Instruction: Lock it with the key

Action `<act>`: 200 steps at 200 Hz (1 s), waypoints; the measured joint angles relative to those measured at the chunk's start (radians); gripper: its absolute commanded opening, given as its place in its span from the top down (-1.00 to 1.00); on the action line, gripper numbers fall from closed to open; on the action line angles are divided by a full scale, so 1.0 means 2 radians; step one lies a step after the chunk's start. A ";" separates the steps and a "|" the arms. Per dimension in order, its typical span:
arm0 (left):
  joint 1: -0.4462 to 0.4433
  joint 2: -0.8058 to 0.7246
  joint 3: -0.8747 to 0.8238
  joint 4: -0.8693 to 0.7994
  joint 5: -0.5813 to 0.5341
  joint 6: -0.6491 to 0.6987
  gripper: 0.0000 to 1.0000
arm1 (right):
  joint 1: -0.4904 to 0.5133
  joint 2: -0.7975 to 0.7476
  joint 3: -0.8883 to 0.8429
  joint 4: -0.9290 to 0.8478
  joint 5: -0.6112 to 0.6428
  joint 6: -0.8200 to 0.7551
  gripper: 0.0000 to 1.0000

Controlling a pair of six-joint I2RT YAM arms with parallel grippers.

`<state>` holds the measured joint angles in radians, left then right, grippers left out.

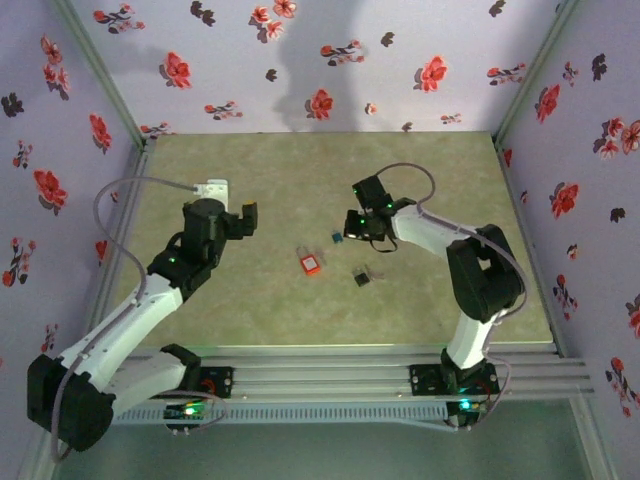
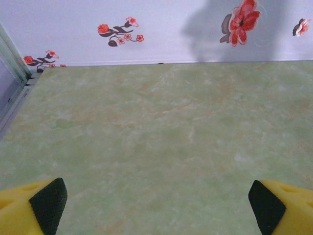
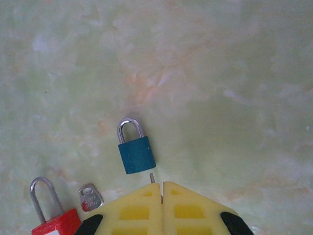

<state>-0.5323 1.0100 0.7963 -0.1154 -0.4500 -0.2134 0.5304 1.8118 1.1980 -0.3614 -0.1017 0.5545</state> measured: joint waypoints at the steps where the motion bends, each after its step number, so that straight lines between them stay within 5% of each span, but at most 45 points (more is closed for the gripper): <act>1: 0.000 0.000 0.000 0.000 0.000 0.000 -0.99 | 0.000 0.001 0.001 -0.001 0.000 -0.001 1.00; 200: -0.006 -0.008 -0.001 0.005 -0.006 0.006 -0.99 | -0.012 0.088 0.069 -0.020 -0.023 -0.016 1.00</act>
<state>-0.5434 0.9936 0.7952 -0.1047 -0.4614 -0.2024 0.5060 1.9869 1.3365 -0.4023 -0.1467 0.5224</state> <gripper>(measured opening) 0.997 0.044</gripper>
